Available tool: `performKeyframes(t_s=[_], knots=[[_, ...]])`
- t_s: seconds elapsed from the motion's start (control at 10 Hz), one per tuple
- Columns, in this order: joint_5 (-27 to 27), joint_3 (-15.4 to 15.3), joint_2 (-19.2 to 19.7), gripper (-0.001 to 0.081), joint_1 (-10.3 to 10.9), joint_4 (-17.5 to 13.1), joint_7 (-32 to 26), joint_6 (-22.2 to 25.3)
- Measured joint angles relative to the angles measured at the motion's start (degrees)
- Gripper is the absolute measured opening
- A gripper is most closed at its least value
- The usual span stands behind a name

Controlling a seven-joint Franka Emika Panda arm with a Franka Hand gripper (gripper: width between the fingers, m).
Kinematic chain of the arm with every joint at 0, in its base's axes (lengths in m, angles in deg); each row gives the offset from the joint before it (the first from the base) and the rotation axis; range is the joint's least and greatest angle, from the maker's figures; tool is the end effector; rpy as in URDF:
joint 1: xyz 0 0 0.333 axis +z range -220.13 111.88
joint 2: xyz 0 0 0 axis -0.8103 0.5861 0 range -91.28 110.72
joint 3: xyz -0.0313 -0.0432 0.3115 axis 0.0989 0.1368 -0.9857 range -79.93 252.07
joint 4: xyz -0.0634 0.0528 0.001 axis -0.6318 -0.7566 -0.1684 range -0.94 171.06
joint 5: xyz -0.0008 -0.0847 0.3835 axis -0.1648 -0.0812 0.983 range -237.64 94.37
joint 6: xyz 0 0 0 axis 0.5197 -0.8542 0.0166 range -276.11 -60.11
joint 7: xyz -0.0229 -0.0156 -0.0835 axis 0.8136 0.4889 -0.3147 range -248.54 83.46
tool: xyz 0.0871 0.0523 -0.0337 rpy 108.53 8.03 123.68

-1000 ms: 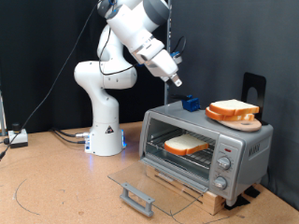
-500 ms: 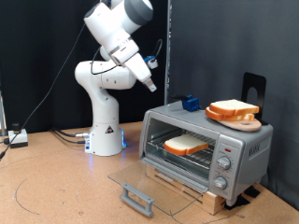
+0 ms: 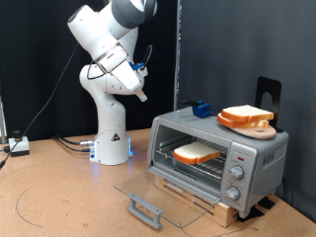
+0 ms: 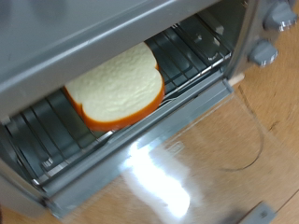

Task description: Make a piece of toast with the oven

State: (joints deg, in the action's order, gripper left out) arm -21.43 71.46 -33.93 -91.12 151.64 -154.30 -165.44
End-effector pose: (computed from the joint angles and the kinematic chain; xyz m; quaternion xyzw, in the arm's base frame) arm 0.3158 -0.0646 0.4353 -0.9175 -0.2272 -0.2007 0.2576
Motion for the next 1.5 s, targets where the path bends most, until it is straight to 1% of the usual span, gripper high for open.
performKeyframes(t_s=[0.2,0.4,0.5,0.6,0.7,0.8,0.9,1.0,1.1,1.2,1.3,1.5], knots=[[2.9,-2.0,-1.4,0.0807,-0.6,0.2,14.9,-1.0],[3.9,-4.5,-2.5,0.0807,-2.2,0.2,29.1,-4.5],[4.2,-6.2,-2.8,0.0807,-3.6,0.3,34.1,-5.8],[4.2,-6.0,-2.7,0.0807,-3.4,0.3,31.8,-5.4],[3.8,-5.8,-2.4,0.0807,-3.6,0.0,34.7,-2.7],[3.1,-5.8,-1.4,0.0807,-4.1,-0.9,40.8,0.6],[2.1,-5.8,0.4,0.0807,-5.0,-2.4,47.2,3.3],[0.9,-5.9,3.0,0.0807,-6.4,-4.2,53.2,5.3],[-0.7,-5.9,5.9,0.0807,-7.7,-6.1,56.6,6.0],[-3.4,-5.9,8.8,0.0807,-8.7,-7.9,57.2,6.3],[-5.2,-6.0,12.6,0.0807,-9.3,-10.4,57.2,7.6],[-4.6,-6.1,12.4,0.0807,-9.4,-9.9,57.2,6.2]])
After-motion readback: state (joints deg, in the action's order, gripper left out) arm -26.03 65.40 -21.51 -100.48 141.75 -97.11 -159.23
